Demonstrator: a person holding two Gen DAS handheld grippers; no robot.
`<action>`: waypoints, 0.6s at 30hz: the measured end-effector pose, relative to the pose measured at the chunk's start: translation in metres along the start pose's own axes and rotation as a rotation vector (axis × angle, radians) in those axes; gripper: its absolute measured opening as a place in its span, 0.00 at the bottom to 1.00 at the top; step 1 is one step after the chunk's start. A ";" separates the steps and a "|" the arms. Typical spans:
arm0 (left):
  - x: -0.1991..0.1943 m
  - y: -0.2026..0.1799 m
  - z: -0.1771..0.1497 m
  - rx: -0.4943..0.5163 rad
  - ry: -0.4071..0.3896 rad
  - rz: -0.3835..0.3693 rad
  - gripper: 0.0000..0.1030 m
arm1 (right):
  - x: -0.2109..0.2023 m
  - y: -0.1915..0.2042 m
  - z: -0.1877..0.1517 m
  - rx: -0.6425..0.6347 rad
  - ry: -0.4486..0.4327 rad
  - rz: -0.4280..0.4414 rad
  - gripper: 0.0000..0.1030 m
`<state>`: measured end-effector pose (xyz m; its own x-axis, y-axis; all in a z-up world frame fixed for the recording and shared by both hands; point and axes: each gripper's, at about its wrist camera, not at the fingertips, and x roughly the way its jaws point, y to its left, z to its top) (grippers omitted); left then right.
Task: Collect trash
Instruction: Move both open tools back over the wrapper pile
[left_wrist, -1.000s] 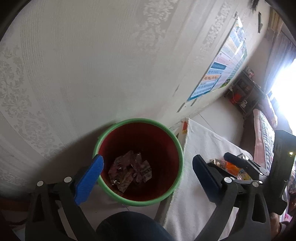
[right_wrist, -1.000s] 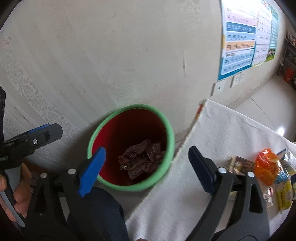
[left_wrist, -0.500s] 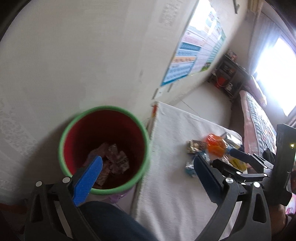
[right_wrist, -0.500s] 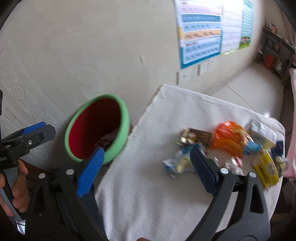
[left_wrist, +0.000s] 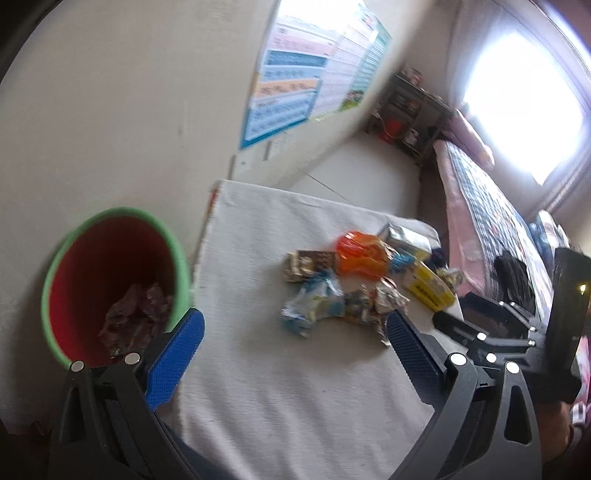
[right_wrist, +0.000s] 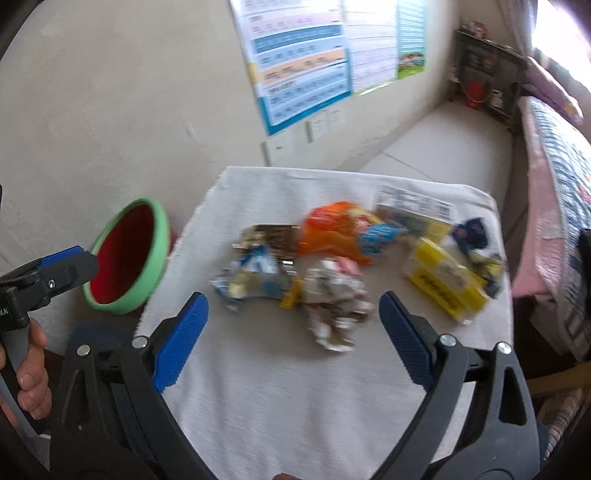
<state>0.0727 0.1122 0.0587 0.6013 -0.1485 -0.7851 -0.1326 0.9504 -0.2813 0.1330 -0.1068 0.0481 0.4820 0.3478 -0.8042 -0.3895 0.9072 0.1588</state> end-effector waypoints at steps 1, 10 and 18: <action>0.002 -0.004 0.000 0.009 0.005 -0.003 0.92 | -0.001 -0.008 -0.001 0.008 -0.001 -0.009 0.89; 0.022 -0.039 0.004 0.080 0.045 -0.036 0.92 | -0.009 -0.068 -0.013 0.096 0.007 -0.074 0.89; 0.034 -0.065 0.015 0.135 0.059 -0.060 0.92 | -0.004 -0.094 -0.013 0.132 0.017 -0.107 0.89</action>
<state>0.1133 0.0492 0.0587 0.5574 -0.2183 -0.8010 0.0122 0.9669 -0.2550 0.1575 -0.1964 0.0291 0.5018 0.2444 -0.8297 -0.2295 0.9625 0.1447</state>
